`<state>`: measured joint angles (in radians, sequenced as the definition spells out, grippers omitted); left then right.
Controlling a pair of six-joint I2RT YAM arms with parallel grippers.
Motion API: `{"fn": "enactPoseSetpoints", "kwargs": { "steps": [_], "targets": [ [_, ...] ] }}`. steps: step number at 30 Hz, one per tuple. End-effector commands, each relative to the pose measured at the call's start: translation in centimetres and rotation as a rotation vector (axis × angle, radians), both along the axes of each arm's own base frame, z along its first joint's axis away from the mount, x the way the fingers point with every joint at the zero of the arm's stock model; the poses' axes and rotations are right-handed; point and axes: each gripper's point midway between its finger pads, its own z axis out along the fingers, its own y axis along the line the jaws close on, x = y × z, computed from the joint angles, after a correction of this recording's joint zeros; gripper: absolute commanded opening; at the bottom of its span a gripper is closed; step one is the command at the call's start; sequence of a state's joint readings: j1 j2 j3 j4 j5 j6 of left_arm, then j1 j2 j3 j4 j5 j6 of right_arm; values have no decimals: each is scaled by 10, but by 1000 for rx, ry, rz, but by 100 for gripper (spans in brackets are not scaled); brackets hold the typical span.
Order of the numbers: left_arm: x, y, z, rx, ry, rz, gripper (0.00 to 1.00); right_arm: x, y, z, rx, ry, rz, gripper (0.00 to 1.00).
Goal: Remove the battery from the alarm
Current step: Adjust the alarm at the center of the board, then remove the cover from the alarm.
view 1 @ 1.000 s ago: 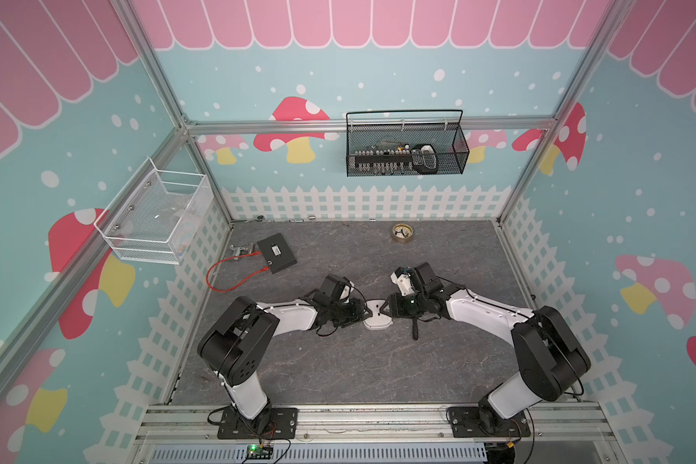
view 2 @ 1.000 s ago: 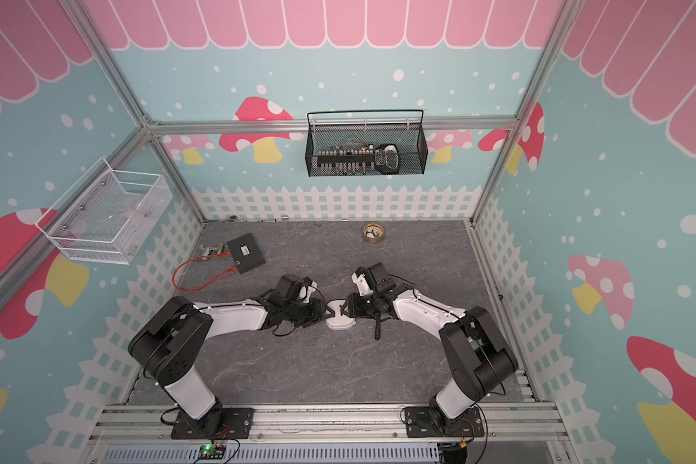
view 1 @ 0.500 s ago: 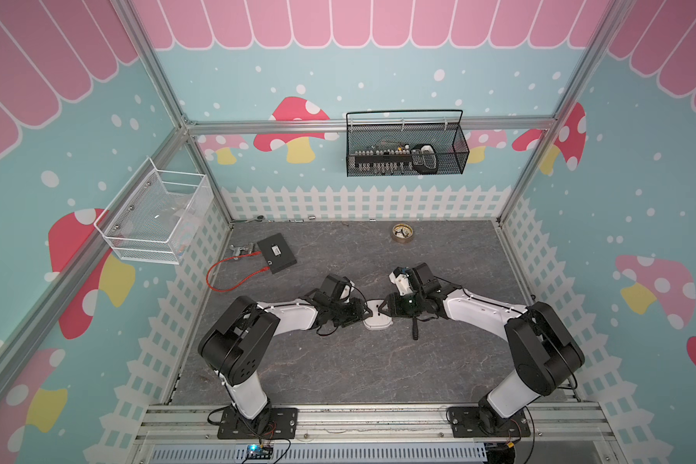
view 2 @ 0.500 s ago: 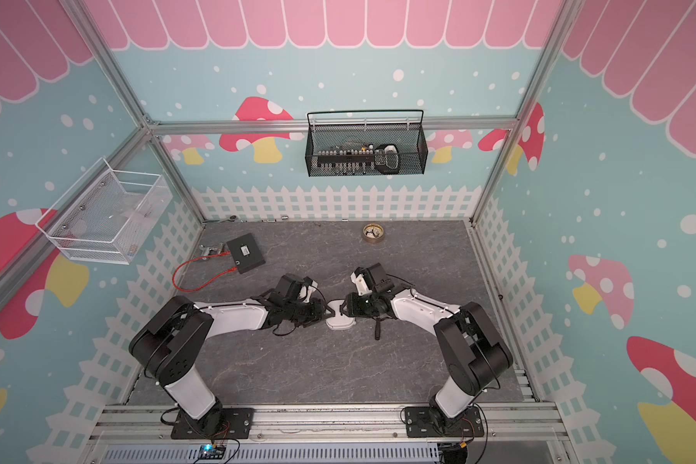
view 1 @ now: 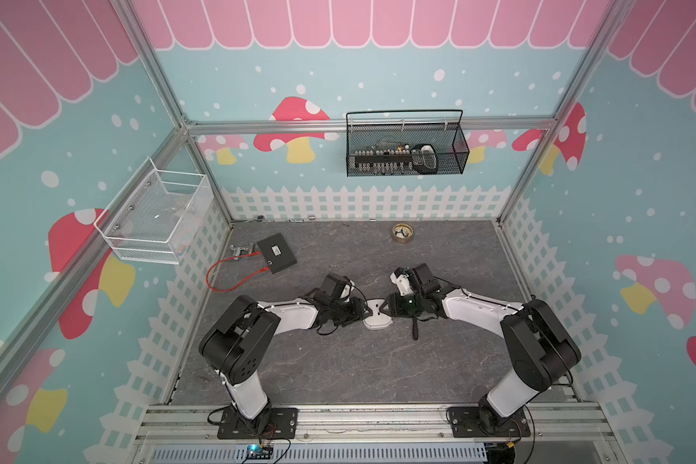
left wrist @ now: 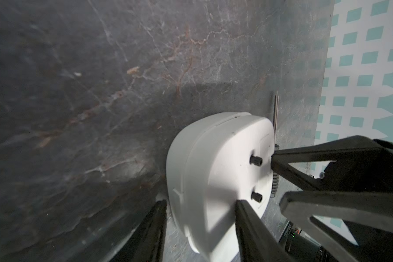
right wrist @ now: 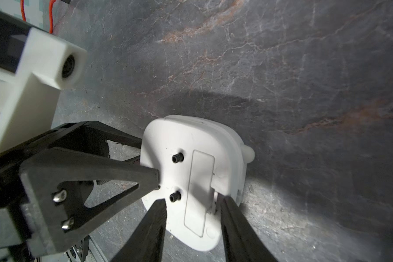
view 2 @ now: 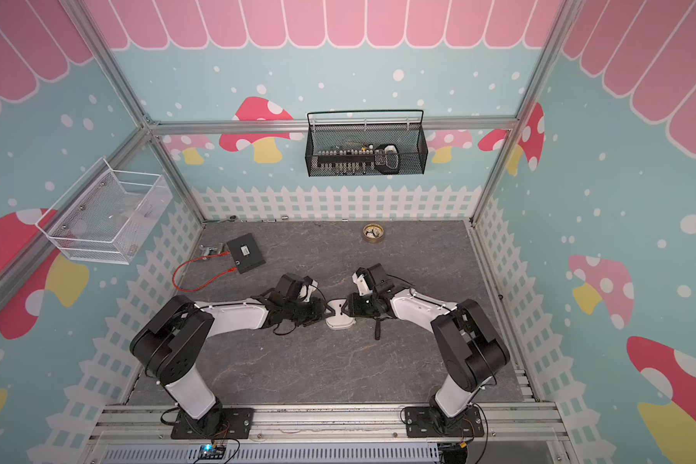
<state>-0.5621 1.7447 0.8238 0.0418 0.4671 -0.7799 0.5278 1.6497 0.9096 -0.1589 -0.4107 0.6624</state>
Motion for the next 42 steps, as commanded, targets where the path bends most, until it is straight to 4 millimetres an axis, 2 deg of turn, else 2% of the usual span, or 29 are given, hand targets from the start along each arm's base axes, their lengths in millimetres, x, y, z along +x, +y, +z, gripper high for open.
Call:
{"fn": "enactPoseSetpoints", "kwargs": {
  "steps": [1, 14, 28, 32, 34, 37, 39, 42],
  "targets": [
    [-1, 13, -22, 81, 36, 18, 51, -3, 1, -13, 2, 26, 12, 44],
    [1, 4, -29, 82, 46, -3, 51, -10, 13, -11, 54, 42, 67, 44],
    [-1, 4, -31, 85, 49, -7, 50, -20, 37, -13, 89, 60, 139, 44],
    [-2, 5, -31, 86, 51, -5, 50, -23, 39, -15, 89, 66, 143, 44],
    [-3, 6, -32, 89, 52, -4, 50, -22, 40, -8, 107, 53, 140, 44],
    [-4, 6, -33, 88, 54, -5, 50, -21, 47, 12, 181, 16, 141, 44],
    [-4, 6, -33, 89, 53, -6, 50, -23, 55, 27, 252, 9, 160, 44],
    [-4, 6, -33, 88, 55, -4, 50, -27, 64, 39, 337, 15, 188, 44]
  ]
}}
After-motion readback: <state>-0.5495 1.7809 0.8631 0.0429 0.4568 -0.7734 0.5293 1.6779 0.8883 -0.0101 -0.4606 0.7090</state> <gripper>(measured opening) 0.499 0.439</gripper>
